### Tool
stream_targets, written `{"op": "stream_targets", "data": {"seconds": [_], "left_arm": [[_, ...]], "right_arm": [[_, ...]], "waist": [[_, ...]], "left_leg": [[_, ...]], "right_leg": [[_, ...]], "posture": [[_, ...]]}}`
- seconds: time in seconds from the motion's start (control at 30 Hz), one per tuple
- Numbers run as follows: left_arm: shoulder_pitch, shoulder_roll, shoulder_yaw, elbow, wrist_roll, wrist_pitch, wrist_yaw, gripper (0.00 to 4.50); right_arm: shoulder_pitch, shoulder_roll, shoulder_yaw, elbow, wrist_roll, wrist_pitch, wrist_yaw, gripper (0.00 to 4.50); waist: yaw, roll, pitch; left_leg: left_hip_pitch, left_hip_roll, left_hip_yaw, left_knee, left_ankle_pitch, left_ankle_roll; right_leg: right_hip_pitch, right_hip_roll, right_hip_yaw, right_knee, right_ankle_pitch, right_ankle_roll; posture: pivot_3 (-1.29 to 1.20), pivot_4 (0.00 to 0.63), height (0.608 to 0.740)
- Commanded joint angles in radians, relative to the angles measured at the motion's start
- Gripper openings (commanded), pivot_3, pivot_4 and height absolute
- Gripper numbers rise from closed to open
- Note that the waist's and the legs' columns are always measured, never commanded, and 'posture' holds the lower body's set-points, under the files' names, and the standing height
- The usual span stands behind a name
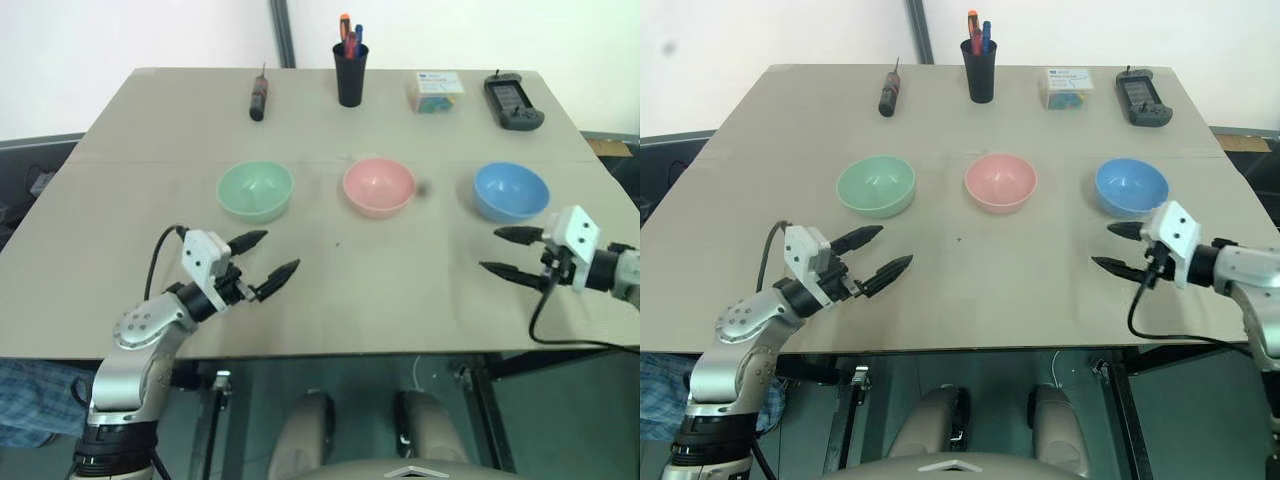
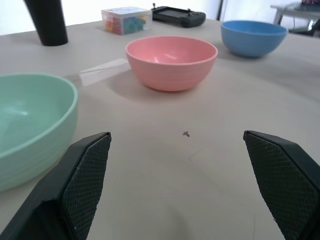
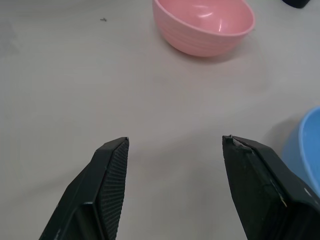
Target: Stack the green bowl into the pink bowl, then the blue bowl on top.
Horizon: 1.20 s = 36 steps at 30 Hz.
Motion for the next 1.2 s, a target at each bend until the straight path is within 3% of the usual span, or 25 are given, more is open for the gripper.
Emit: {"op": "stream_targets", "data": {"seconds": [0.03, 0.33, 0.43, 1.1, 1.2], "left_arm": [[0.02, 0.0, 0.046, -0.072, -0.052, 0.016, 0.017, 4.5], [0.058, 0.0, 0.102, -0.196, -0.149, 0.06, 0.067, 4.5], [0.078, -0.001, 0.124, -0.23, -0.178, 0.072, 0.084, 4.5], [0.22, 0.0, 0.174, -0.346, -0.217, 0.062, 0.133, 4.5], [0.225, -0.001, 0.165, -0.35, -0.209, 0.059, 0.135, 4.5]], "right_arm": [[-0.088, -0.007, 0.057, 0.0, -0.04, 0.018, 0.004, 3.12], [-0.481, 0.155, 0.322, 0.126, -0.198, 0.182, -0.028, 3.12], [-0.576, 0.207, 0.395, 0.194, -0.272, 0.152, -0.029, 3.12], [-0.87, 0.501, 0.568, 0.757, -0.519, -0.009, -0.092, 3.12], [-0.897, 0.532, 0.568, 0.817, -0.539, -0.047, -0.104, 2.28]], "waist": [[0.002, 0.0, 0.0], [-0.002, 0.0, 0.0], [0.0, 0.0, 0.0], [-0.005, 0.0, 0.0], [-0.005, 0.0, 0.0]], "left_leg": [[0.0, 0.0, 0.0, 0.0, 0.0, 0.0], [0.002, 0.001, -0.001, -0.001, 0.0, 0.0], [0.001, 0.0, -0.002, -0.001, 0.0, 0.0], [0.0, 0.0, 0.001, -0.002, 0.0, 0.0], [0.0, -0.001, 0.001, -0.003, 0.0, 0.0]], "right_leg": [[0.0, 0.0, 0.0, 0.0, 0.0, 0.0], [0.0, 0.001, 0.002, 0.001, 0.0, 0.0], [0.0, 0.0, 0.002, 0.0, 0.0, 0.0], [-0.002, 0.0, 0.001, 0.0, 0.0, -0.001], [-0.002, 0.0, 0.001, -0.001, 0.0, -0.001]], "posture": [[0.0, 0.15, 0.74], [0.0, 0.15, 0.74], [0.0, 0.15, 0.74], [0.0, 0.15, 0.74], [0.0, 0.15, 0.74]]}}
